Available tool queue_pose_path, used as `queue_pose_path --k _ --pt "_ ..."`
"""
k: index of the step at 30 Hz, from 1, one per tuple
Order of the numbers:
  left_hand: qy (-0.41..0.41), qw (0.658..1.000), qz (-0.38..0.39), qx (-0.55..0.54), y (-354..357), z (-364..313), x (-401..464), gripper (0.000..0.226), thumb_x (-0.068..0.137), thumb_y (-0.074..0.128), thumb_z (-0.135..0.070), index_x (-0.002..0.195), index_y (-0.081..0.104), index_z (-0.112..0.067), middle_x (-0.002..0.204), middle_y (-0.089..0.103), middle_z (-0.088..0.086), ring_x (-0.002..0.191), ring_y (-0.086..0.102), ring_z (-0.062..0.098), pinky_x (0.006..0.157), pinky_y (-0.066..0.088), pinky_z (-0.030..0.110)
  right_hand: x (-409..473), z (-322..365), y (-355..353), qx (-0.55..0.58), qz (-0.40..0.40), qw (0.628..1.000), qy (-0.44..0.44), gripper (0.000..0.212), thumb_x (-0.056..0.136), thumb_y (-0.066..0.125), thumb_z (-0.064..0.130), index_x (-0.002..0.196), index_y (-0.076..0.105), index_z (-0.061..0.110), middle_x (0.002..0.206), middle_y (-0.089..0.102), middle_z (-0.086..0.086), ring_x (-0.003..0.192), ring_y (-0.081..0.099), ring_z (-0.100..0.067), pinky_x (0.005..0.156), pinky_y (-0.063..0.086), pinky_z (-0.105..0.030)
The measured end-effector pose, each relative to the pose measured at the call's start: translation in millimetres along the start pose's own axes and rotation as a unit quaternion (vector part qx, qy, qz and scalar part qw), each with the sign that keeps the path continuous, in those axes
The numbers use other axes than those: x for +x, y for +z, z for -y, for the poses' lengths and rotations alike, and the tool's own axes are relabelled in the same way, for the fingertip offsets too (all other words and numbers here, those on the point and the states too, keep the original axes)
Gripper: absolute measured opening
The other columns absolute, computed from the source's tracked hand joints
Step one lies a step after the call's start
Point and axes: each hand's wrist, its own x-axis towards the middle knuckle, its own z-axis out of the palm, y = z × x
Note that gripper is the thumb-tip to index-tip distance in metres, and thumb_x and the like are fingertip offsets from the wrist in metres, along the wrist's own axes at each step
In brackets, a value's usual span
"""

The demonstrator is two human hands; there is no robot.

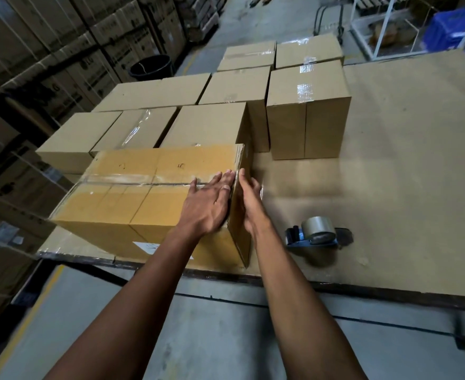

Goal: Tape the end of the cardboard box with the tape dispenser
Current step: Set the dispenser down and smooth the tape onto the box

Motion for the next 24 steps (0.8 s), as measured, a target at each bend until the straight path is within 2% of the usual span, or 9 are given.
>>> queue_pose_path --k 4,7,11,14,16,18,20,22,24 --pt "0.0 1.0 0.001 0.007 2.4 2.5 2.3 0.062 0.109 0.004 -0.047 0.168 0.018 -0.035 0.172 0.024 -0.013 0.16 0.013 0.003 0.13 -0.006 0.048 -16.0 10.9 0.2 0.016 0.022 0.999 -0.019 0.101 0.076 0.078 0.071 0.158 0.022 0.05 0.163 0.044 -0.001 0.144 0.049 -0.027 0.118 0.044 -0.052" --pt "0.0 1.0 0.005 0.012 3.6 3.0 2.7 0.061 0.11 0.004 -0.046 0.168 0.018 -0.035 0.173 0.024 -0.013 0.161 0.013 0.004 0.13 -0.006 0.049 -15.2 10.5 -4.6 0.041 0.036 0.998 -0.019 0.085 0.091 0.072 0.052 0.159 0.02 0.05 0.17 0.034 0.0 0.15 0.043 -0.027 0.119 0.043 -0.053" --pt "-0.001 1.0 0.012 0.017 -0.5 -0.3 0.6 0.061 0.11 0.005 -0.045 0.169 0.017 -0.034 0.173 0.023 -0.012 0.161 0.013 0.006 0.131 -0.005 0.05 -31.5 10.3 -7.1 0.046 0.015 0.998 -0.04 0.066 0.108 0.057 0.024 0.163 0.024 0.041 0.173 0.029 0.0 0.155 0.034 -0.025 0.123 0.037 -0.048" --pt "0.0 1.0 0.013 0.015 -3.2 -3.4 -1.6 0.062 0.109 0.004 -0.044 0.169 0.017 -0.034 0.173 0.024 -0.011 0.161 0.015 0.007 0.131 -0.003 0.053 -42.4 4.8 -11.7 0.013 -0.032 0.997 -0.073 0.057 0.11 0.051 0.008 0.161 0.035 0.028 0.169 0.037 -0.006 0.154 0.038 -0.025 0.125 0.035 -0.044" --pt "0.0 1.0 0.015 0.014 -4.2 -4.4 -2.3 0.064 0.108 0.003 -0.045 0.169 0.016 -0.034 0.174 0.023 -0.011 0.161 0.015 0.007 0.131 -0.002 0.054 -50.1 1.0 -7.7 0.018 -0.059 0.995 -0.084 0.055 0.107 0.061 0.021 0.158 0.041 0.022 0.163 0.046 -0.009 0.148 0.046 -0.026 0.123 0.038 -0.043" --pt "0.002 1.0 0.015 0.013 -4.5 -3.6 -2.5 0.064 0.107 0.003 -0.046 0.169 0.016 -0.034 0.174 0.023 -0.011 0.161 0.014 0.007 0.131 -0.003 0.054 -56.4 -1.1 1.5 0.038 -0.055 0.996 -0.066 0.084 0.087 0.077 0.059 0.156 0.041 0.028 0.157 0.053 -0.006 0.142 0.053 -0.027 0.121 0.041 -0.05" --pt "0.003 1.0 0.013 0.016 -4.8 -3.9 -3.4 0.065 0.107 0.002 -0.047 0.169 0.016 -0.033 0.174 0.022 -0.01 0.162 0.014 0.008 0.131 -0.003 0.054 -56.4 -1.7 6.7 0.036 -0.038 0.998 -0.046 0.112 0.063 0.084 0.078 0.156 0.037 0.038 0.158 0.052 -0.002 0.139 0.054 -0.028 0.118 0.044 -0.055" --pt "0.004 1.0 0.016 0.017 -5.0 -4.1 -3.7 0.066 0.106 0.002 -0.047 0.169 0.016 -0.032 0.174 0.021 -0.01 0.162 0.014 0.008 0.131 -0.002 0.054 -50.2 -2.9 5.7 0.045 -0.017 0.998 -0.041 0.116 0.056 0.09 0.075 0.154 0.036 0.047 0.161 0.049 -0.001 0.14 0.053 -0.029 0.116 0.045 -0.057" --pt "0.0 1.0 0.015 0.019 -4.8 -4.6 -3.2 0.067 0.105 0.001 -0.047 0.169 0.015 -0.032 0.174 0.021 -0.01 0.162 0.013 0.008 0.131 -0.001 0.054 -47.5 -0.3 2.9 0.069 0.011 0.997 -0.039 0.109 0.059 0.096 0.062 0.151 0.038 0.052 0.165 0.043 0.001 0.144 0.049 -0.029 0.117 0.044 -0.06"
